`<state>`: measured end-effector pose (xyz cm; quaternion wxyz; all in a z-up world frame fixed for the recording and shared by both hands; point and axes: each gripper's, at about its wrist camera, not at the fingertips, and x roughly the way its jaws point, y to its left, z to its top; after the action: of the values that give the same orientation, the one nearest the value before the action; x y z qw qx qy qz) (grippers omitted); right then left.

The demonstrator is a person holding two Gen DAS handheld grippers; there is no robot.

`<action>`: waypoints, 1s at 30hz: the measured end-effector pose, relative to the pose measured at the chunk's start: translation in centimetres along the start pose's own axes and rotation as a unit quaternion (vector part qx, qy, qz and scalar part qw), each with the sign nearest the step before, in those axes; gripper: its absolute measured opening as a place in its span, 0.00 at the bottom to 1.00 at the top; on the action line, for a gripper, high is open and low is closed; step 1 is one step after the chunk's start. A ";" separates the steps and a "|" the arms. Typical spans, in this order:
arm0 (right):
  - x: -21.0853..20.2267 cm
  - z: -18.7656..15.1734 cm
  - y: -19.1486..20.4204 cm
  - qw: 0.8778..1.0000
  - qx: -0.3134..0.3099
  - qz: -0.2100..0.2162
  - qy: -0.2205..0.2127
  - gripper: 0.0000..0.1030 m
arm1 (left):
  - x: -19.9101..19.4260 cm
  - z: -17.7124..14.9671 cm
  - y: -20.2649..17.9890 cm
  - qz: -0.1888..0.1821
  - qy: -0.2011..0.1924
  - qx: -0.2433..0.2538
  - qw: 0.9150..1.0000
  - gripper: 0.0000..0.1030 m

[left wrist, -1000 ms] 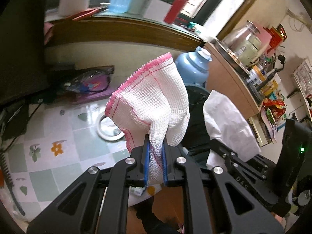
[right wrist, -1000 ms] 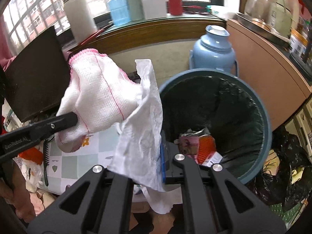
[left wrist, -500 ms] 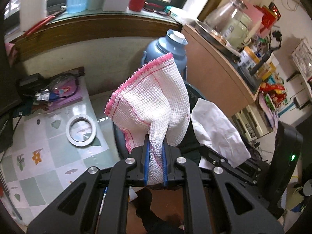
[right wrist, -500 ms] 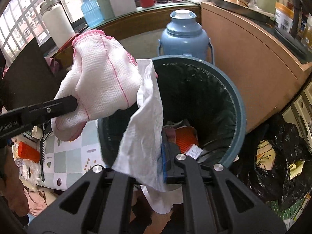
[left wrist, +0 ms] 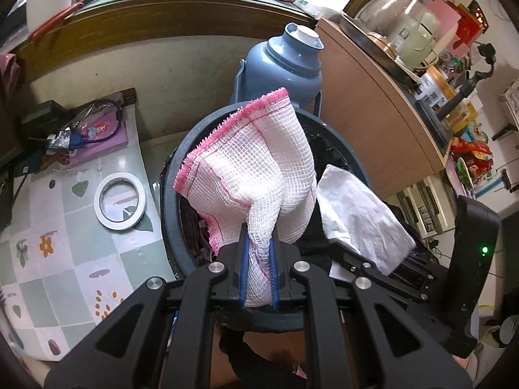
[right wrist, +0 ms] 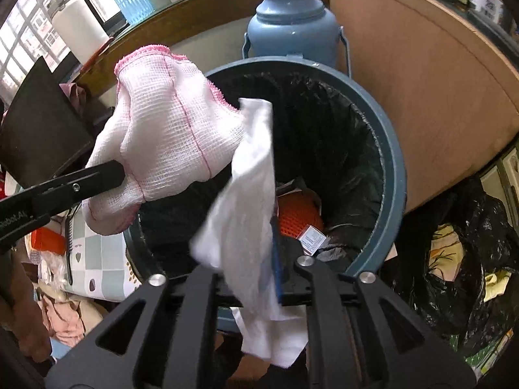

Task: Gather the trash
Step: 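Carry the cloth and tissue over the trash bin with both grippers, then open both grippers to drop the cloth and tissue into the bin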

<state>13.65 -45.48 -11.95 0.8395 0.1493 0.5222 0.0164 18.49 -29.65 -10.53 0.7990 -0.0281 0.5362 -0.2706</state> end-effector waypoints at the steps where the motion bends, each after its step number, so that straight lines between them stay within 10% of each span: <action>1: 0.3 0.2 0.0 1.000 -0.003 0.002 0.004 0.20 | 0.2 0.1 0.0 0.002 0.001 -0.003 1.000 0.10; 14: 0.8 1.6 -1.5 1.000 -0.007 -0.002 0.004 0.75 | 2.4 0.6 -0.2 0.005 0.011 -0.027 1.000 0.11; 30: -1.1 1.0 -3.7 0.999 0.019 -0.020 -0.021 0.80 | 3.3 1.0 -2.4 -0.006 0.012 -0.005 1.000 0.37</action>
<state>13.57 -49.41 -11.52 0.8475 0.1551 0.5075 -0.0131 19.32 -33.45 -12.12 0.7907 -0.0319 0.5472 -0.2726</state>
